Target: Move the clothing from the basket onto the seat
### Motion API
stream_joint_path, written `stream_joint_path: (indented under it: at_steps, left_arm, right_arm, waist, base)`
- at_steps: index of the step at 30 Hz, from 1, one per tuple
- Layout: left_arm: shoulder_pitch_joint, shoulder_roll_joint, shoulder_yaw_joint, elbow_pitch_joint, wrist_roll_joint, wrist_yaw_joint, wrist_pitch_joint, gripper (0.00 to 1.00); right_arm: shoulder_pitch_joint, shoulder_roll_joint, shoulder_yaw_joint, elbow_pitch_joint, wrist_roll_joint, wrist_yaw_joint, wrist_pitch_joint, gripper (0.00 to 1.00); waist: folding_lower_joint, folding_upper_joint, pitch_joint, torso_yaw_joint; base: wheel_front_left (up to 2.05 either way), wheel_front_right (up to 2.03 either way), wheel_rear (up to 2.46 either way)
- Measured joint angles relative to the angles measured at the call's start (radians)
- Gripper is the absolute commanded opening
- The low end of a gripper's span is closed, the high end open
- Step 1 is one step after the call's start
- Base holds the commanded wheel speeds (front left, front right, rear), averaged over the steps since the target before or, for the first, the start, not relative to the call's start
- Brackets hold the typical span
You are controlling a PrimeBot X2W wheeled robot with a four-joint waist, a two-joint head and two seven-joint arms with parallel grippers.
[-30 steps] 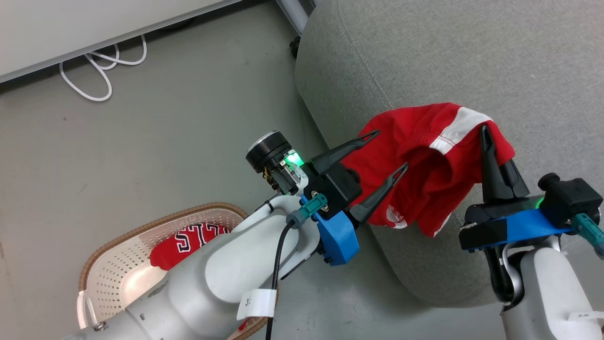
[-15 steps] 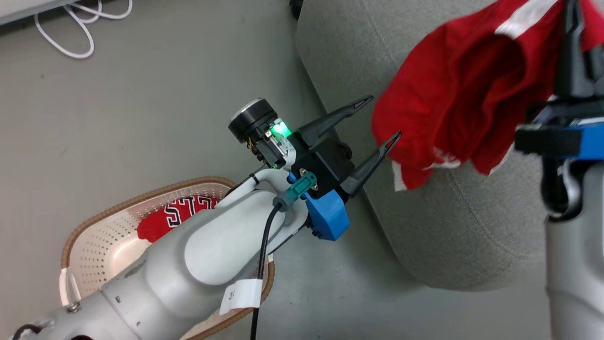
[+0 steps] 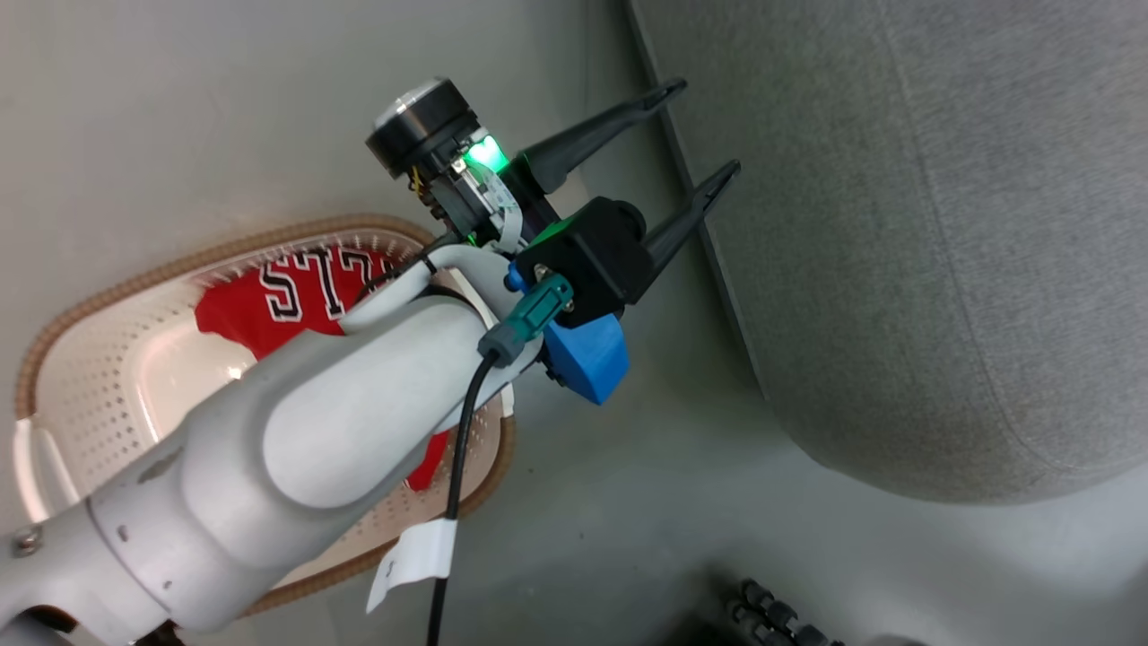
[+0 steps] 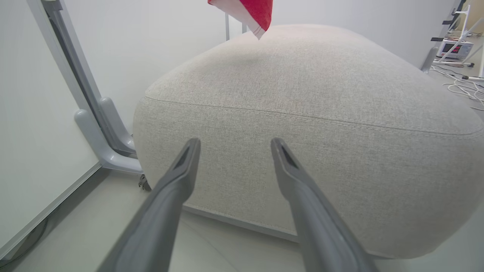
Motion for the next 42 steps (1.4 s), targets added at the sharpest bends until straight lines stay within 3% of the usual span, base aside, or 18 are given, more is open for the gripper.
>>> stream_joint_path:
  at_steps: [4, 9, 16, 24, 31, 32, 33, 42]
  left_arm:
    - [-0.023, 0.036, -0.003, -0.053, 0.014, -0.001, 0.034, 1.00]
    - [-0.045, 0.069, -0.006, -0.115, 0.027, -0.001, 0.073, 1.00]
    - [-0.048, 0.093, -0.015, -0.165, 0.029, 0.002, 0.101, 1.00]
    - [-0.049, 0.092, -0.022, -0.181, 0.029, 0.004, 0.100, 1.00]
    - [-0.055, 0.085, -0.025, -0.174, 0.028, 0.009, 0.085, 1.00]
    - [-0.055, 0.084, -0.025, -0.171, 0.028, 0.009, 0.080, 1.00]
    - [-0.055, 0.082, -0.026, -0.167, 0.027, 0.010, 0.075, 1.00]
    - [-0.003, 0.024, -0.019, -0.092, -0.011, 0.040, -0.039, 1.00]
  right_arm:
    - [-0.016, -0.063, -0.104, 0.073, 0.035, 0.000, 0.000, 0.00]
    - [0.011, -0.070, -0.155, 0.168, 0.027, 0.000, 0.000, 0.00]
    - [0.081, 0.072, -0.134, 0.229, -0.022, 0.000, 0.000, 0.00]
    - [0.157, 0.232, -0.106, 0.283, -0.070, 0.000, 0.000, 0.00]
    - [0.176, 0.251, -0.121, 0.338, -0.072, 0.000, 0.000, 0.00]
    - [0.177, 0.251, -0.120, 0.348, -0.067, 0.000, 0.000, 0.29]
    - [0.178, 0.250, -0.120, 0.365, -0.063, 0.000, 0.000, 1.00]
    - [0.402, 0.233, -0.092, 0.301, -0.056, 0.000, 0.000, 1.00]
  waist:
    - [0.0000, 0.0000, 0.066, -0.011]
    - [0.0000, 0.0000, 0.136, -0.030]
    - [0.0000, 0.0000, 0.186, -0.062]
    - [-0.0002, 0.0000, 0.195, -0.048]
    - [-0.0001, 0.0000, 0.183, -0.024]
    - [-0.0001, 0.0000, 0.178, -0.023]
    - [-0.0001, 0.0000, 0.171, -0.022]
    - [-0.0001, 0.0000, 0.057, 0.003]
  base:
    - [0.00, 0.00, 0.00]
    - [0.00, 0.00, 0.00]
    - [0.00, 0.00, 0.00]
    - [0.00, 0.00, 0.00]
    - [0.00, 0.00, 0.00]
    - [0.00, 0.00, 0.00]
    - [0.00, 0.00, 0.00]
    - [0.00, 0.00, 0.00]
